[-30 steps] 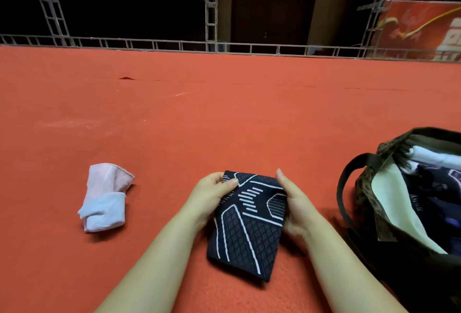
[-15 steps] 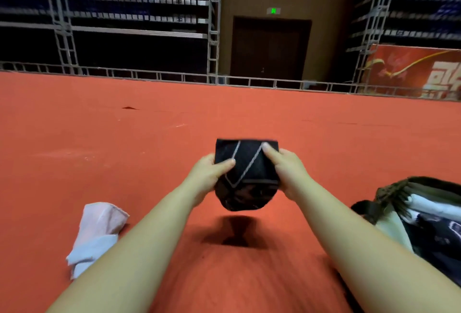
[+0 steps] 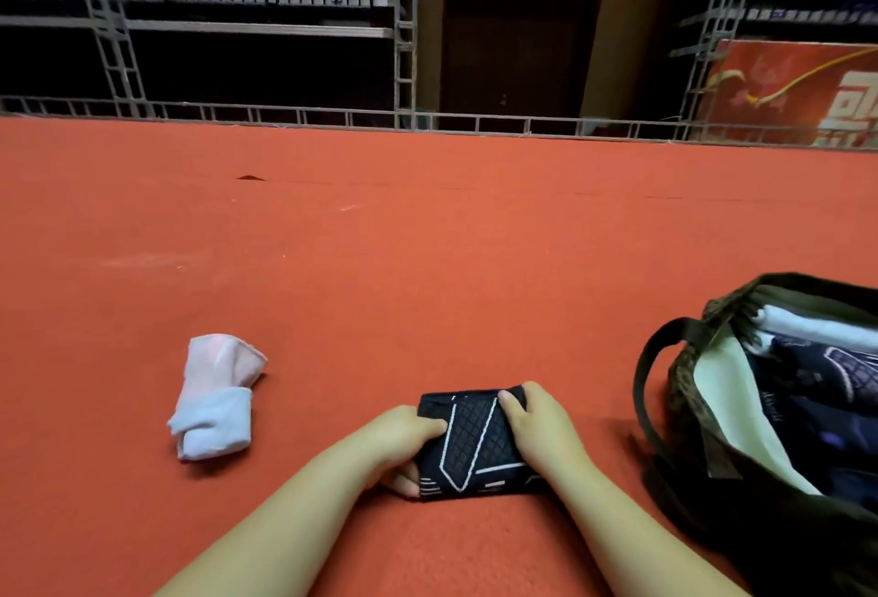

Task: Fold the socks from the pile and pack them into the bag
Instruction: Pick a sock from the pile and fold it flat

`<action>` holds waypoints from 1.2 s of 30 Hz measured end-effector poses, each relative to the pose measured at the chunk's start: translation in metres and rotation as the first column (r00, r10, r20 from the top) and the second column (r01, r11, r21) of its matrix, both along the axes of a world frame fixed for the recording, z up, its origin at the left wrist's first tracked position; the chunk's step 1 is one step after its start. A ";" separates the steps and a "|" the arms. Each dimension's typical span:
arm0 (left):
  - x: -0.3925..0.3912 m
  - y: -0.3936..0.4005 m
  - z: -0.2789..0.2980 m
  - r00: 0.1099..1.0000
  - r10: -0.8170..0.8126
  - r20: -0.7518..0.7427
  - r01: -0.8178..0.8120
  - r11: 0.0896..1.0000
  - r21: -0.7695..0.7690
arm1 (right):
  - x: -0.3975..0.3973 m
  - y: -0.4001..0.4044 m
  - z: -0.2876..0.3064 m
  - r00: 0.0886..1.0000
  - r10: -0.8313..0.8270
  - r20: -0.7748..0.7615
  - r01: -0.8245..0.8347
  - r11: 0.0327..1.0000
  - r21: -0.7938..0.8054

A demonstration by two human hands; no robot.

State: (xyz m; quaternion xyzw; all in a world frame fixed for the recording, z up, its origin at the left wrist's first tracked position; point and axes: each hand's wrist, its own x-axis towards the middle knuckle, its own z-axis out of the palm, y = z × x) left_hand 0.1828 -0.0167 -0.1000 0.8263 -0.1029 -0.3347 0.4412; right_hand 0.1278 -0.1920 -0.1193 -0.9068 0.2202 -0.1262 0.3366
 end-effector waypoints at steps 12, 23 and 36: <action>0.016 0.020 -0.027 0.645 -0.360 0.674 0.172 0.928 0.331 | 0.007 -0.014 -0.006 0.983 0.029 0.181 -0.038 0.998 0.050; 0.011 0.025 -0.031 0.647 -0.276 0.710 0.182 0.961 0.208 | -0.032 -0.038 -0.010 0.843 0.538 -0.024 -0.521 0.804 -0.285; -0.007 0.014 -0.029 0.760 0.028 0.649 0.081 0.987 -0.138 | -0.033 -0.009 0.004 0.956 0.250 0.153 -0.244 0.968 -0.063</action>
